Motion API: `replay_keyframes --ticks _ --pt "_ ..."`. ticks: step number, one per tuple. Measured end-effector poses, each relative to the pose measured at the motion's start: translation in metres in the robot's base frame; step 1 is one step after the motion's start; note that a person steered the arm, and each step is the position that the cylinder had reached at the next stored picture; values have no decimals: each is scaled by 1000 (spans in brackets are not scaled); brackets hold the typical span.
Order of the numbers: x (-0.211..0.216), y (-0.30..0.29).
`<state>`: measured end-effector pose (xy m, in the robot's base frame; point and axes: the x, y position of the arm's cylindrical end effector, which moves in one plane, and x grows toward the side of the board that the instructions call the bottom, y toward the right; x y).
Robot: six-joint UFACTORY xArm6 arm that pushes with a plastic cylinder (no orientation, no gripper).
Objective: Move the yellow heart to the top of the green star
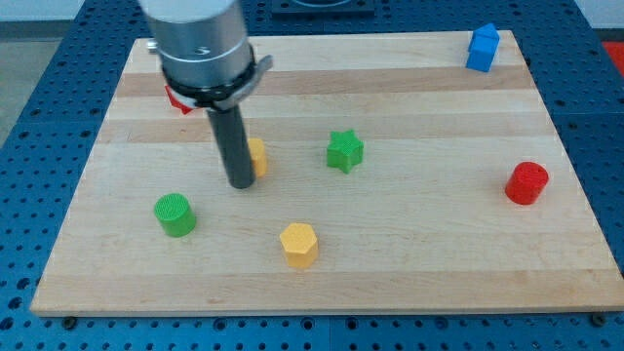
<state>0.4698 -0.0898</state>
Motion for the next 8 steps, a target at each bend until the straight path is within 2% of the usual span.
replay_keyframes --ticks 1,3,5,6,7,8 --pt "-1 19" --pt "-13 17" --pt "17 -3" --pt "9 -7" --pt "-30 -7" --pt "-49 -3"
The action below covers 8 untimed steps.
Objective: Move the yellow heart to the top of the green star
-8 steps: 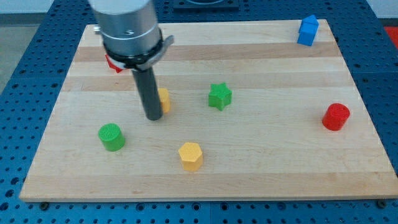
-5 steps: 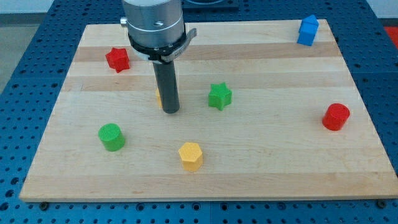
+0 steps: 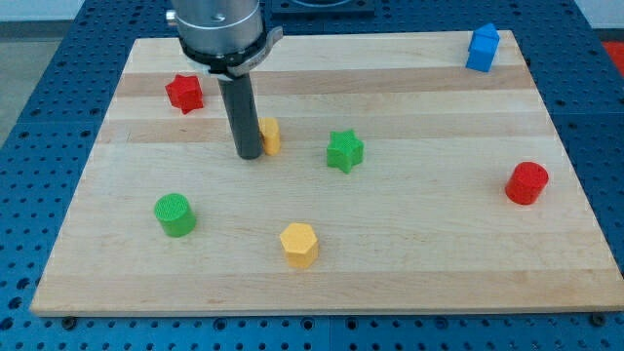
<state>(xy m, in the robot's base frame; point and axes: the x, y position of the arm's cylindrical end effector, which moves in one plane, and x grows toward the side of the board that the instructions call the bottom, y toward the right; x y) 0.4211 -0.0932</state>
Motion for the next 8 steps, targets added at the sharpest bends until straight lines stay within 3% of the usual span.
replay_keyframes --ticks 4,6,8 --pt "-104 16" --pt "-113 44" --pt "-119 11"
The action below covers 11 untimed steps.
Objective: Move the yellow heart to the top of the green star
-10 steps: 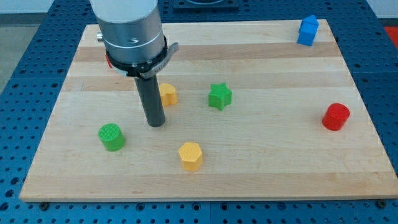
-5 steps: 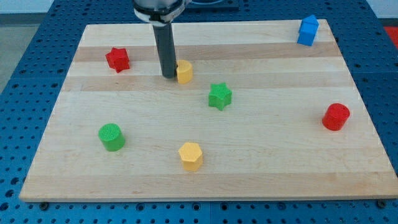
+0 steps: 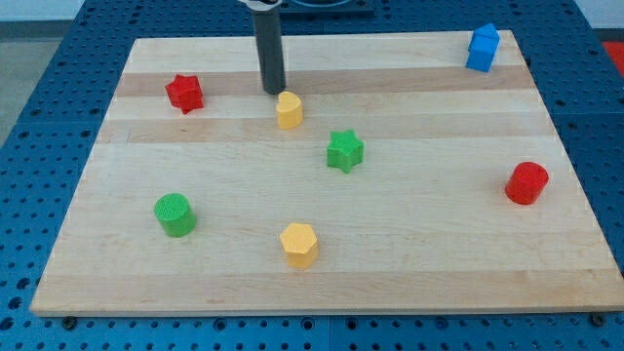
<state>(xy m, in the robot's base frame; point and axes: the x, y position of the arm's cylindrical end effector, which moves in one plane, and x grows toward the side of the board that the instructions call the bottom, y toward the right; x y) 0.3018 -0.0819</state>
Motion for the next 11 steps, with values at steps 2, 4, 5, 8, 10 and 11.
replay_keyframes --ticks 2,4,5,8,10,11 --pt "-8 -20" --pt "56 1" --pt "91 1" --pt "68 1" --pt "53 13" --pt "53 34"
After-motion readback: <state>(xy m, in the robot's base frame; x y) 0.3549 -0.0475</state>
